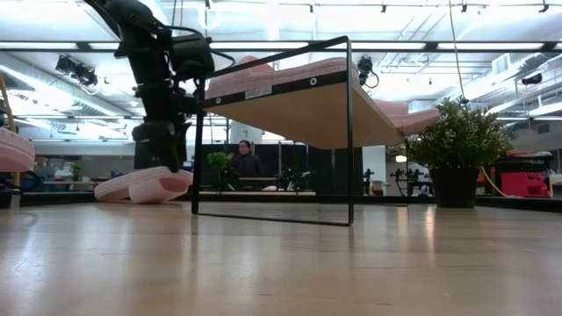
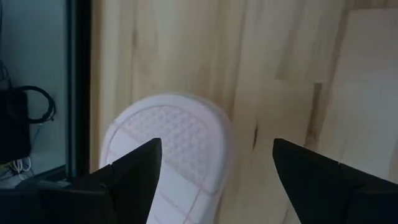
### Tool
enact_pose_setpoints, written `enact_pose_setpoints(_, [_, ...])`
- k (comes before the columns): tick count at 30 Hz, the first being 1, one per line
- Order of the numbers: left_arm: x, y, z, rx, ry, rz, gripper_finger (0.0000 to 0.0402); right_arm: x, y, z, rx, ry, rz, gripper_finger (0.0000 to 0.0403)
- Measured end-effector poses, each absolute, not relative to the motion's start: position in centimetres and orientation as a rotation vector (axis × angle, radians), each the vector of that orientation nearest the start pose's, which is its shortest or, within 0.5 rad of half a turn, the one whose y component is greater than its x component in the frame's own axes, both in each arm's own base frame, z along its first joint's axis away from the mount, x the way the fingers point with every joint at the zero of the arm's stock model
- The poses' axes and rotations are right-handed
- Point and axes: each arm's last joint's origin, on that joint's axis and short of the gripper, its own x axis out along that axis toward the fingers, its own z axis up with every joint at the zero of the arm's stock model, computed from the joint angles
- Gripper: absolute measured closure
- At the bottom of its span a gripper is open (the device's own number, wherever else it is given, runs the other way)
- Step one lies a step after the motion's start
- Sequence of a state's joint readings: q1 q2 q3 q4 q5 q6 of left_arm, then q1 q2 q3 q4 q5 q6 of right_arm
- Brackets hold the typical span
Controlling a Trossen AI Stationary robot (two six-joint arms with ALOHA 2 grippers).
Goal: Pick and place slides into the shelf
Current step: Put the top pink slide on the shelf
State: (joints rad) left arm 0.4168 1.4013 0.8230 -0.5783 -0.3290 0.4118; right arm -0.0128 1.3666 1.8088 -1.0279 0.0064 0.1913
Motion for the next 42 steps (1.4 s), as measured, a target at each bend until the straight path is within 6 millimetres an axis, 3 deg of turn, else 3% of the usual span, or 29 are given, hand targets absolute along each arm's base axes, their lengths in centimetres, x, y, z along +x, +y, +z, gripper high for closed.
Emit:
enact_pose_setpoints(7, [23.3, 11.3, 17.7, 0.338, 1.368, 0.448, 0.0092, 24.3, -0.4, 46.8, 0.189, 0.581, -0.078, 0.0159])
enact_pose_setpoints(16, [24.1, 12.5, 16.2, 0.265, 1.351, 0.552, 0.0109, 24.3, -0.7, 46.8, 0.187, 0.58, -0.087, 0.0159])
enact_pose_setpoints(20, [24.1, 12.8, 15.8, 0.265, 1.368, 0.572, 0.0164, 24.3, -0.7, 46.8, 0.191, 0.581, -0.088, 0.0159])
enact_pose_setpoints(26, [24.0, 12.9, 15.9, 0.289, 1.38, 0.586, 0.0324, 24.3, -0.7, 46.8, 0.193, 0.582, -0.088, 0.0159])
enact_pose_setpoints(28, [23.9, 12.8, 16.1, 0.292, 1.381, 0.58, 0.0353, 24.3, -0.7, 46.7, 0.193, 0.583, -0.089, 0.0159])
enact_pose_setpoints(34, [23.5, 12.8, 18.6, 0.317, 1.359, 0.608, 0.0353, 24.3, -0.7, 46.7, 0.186, 0.583, -0.109, 0.0159])
enact_pose_setpoints(42, [23.2, 13.7, 26.3, 0.304, 1.18, 0.705, 0.0354, 24.3, -0.7, 46.7, 0.186, 0.583, -0.11, 0.0159])
